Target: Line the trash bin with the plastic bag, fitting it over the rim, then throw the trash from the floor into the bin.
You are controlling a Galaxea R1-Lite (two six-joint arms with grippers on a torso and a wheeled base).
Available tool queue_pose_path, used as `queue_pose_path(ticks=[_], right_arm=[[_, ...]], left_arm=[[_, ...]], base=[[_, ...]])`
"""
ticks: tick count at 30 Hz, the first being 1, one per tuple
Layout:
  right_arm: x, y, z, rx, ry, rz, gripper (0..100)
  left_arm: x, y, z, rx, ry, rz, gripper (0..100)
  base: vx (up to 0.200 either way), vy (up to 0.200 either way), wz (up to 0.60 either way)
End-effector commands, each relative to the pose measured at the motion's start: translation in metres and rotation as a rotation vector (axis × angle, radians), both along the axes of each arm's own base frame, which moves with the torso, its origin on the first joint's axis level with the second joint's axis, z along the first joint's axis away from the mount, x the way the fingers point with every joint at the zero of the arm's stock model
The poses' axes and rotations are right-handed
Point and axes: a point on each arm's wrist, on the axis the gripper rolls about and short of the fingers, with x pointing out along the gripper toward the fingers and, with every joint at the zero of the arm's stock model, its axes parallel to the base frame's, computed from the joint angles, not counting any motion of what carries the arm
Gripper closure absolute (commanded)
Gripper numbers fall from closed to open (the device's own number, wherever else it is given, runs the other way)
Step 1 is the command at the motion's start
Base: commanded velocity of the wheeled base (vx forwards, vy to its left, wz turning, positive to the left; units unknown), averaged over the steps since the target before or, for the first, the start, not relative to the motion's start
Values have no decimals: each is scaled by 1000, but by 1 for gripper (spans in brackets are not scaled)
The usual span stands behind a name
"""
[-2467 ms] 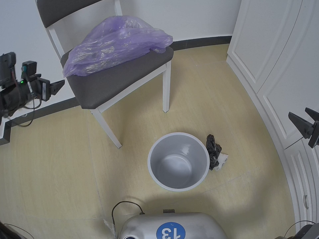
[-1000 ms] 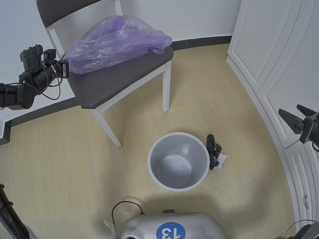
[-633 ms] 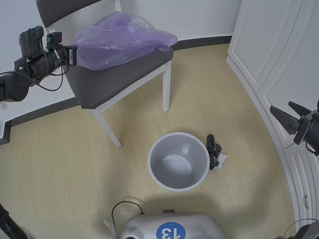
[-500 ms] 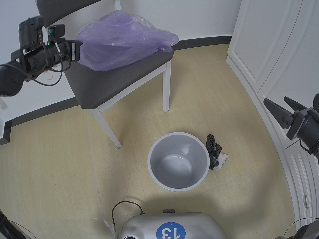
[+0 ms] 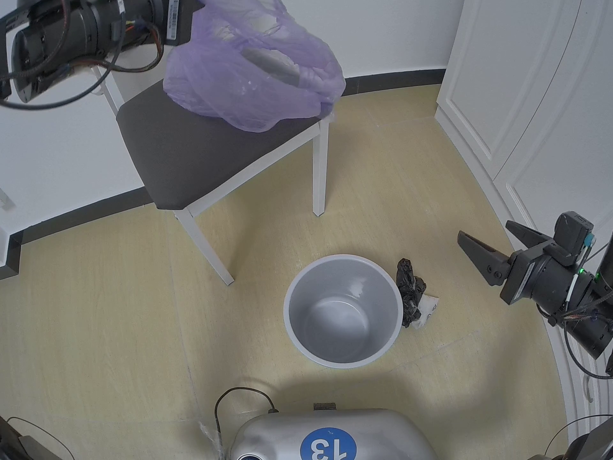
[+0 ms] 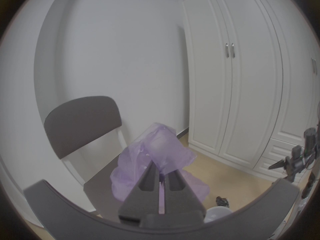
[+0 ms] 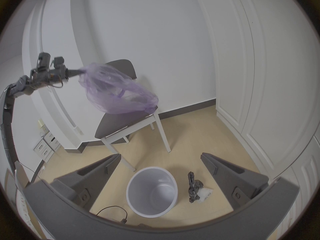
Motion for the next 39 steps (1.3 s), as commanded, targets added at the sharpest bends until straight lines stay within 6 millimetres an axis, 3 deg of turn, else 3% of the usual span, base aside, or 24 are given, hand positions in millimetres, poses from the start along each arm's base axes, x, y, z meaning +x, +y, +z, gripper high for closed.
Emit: queue_pose_path(ticks=[1,6,15,21,39], right_arm=[[2,7,-8,-13,33,20,0],[6,10,-10,19,55,21,0],[22,23,-17,119,92,19,0],[34,36,-34,115,129,21,0],[50,23,-26,220,89,13,0]], left_arm=[[-19,-9,14,-16,-36,-54,100],[-40,-29,22,-38,-41,-110,100],[-56,-54,19,-37,-26,-183,100],[-61,-58,21,-43,-31,-209,100],[-94,-67,26,-56,-47,-335,100]], base=[[0,0,0],[0,0,0],[0,0,0],[0,0,0],[0,0,0]])
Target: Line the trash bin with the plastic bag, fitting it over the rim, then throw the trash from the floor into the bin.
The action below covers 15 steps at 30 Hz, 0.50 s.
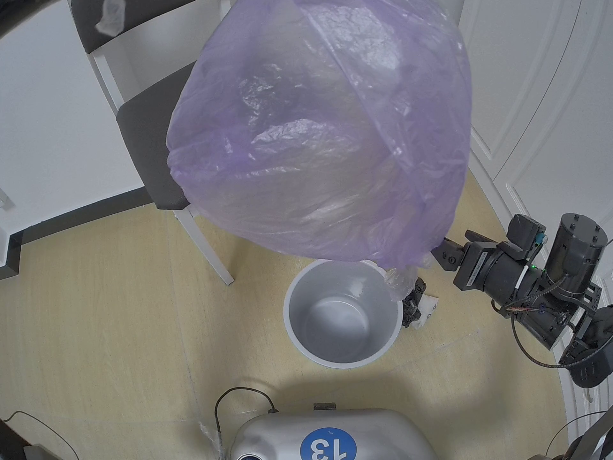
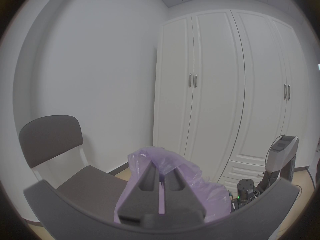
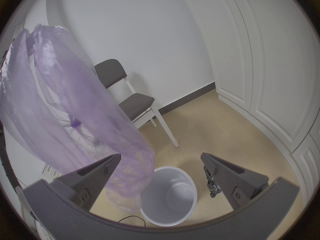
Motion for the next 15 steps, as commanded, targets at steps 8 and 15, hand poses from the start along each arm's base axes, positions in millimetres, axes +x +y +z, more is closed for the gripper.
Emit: queue_pose_path(ticks=[8,15], right_arm=[[3,-9,5,146,48,100,0],[4,-9,1,276,134,184,0]], left_arm=[[-4,-4,1,-7,-3,-19,100],[-9,-3,4,-22,-11,-37,100]], base=[[0,0,0],[0,0,0]])
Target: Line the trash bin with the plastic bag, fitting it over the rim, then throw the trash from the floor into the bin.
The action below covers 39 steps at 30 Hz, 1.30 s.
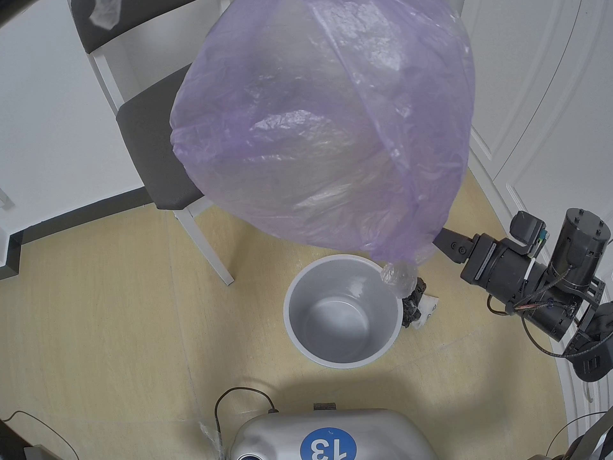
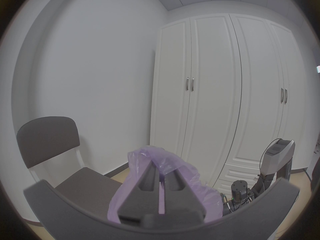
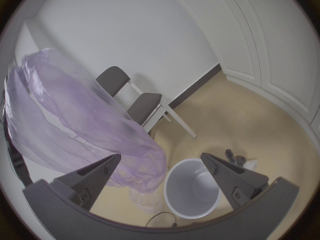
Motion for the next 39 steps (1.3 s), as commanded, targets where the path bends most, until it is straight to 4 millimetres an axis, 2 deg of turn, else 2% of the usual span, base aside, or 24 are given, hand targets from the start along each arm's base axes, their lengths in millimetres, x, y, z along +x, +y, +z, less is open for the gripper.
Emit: queue_pose_path(ticks=[1,3,7,14,17,26,39], right_arm=[[1,-1,-2,44,32,32,0],[1,-1,-3,44,34,33,0],[9,6,-17,106,79,73,0],[24,17,-43,210,9,94,0],[27,21,-49,201,31,100,0],[27,23,-50,204,35,103,0],[33,22,-30,296,-10,90,0]], left_arm=[[-4,-1,2,-9,-5,-17,100],[-4,-1,2,-11,-6,-17,100],[-6,-2,3,-18,-10,-27,100],[-8,-2,3,-29,-13,-37,100],[-8,-3,3,-31,-14,-37,100],[-7,-5,3,-33,-15,-39,100],[-14,-7,2,-40,-15,-69,100]], base=[[0,0,0],[0,0,0],[0,0,0],[0,0,0],[0,0,0],[0,0,0],[0,0,0]])
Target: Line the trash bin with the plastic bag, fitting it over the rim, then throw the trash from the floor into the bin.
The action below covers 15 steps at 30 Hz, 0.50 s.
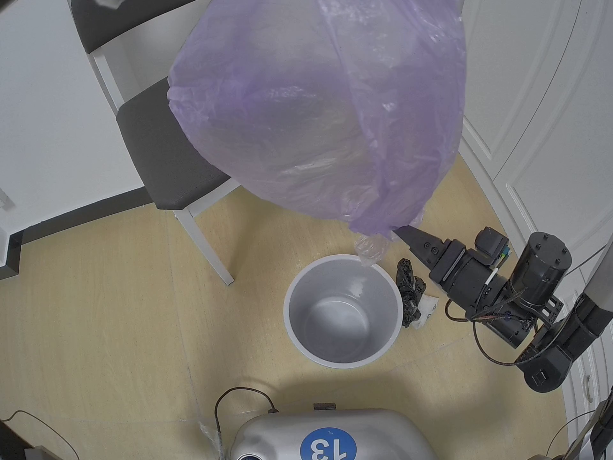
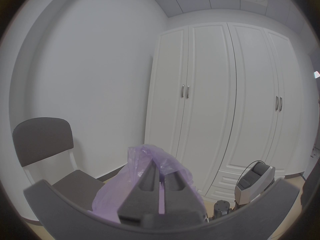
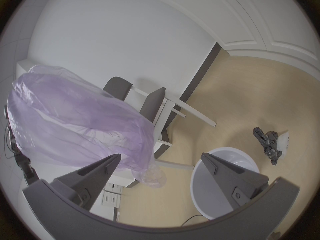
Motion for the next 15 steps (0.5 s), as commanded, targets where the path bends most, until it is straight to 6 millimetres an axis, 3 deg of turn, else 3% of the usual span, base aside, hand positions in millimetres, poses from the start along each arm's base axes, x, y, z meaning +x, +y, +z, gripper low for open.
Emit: queue_pose_path(ticks=[1,10,15], right_arm=[[-1,-2,11,35,-32,-2,0],[5,-2,14,44,-51,-13,0],[12,-15,21,57,-75,-60,0]], left_arm=[[-3,-1,0,1,2,-12,100],[-4,-4,-1,2,3,-20,100],[-5,-3,0,-1,1,-21,100]], base=[[0,0,0],[0,0,0],[0,0,0]])
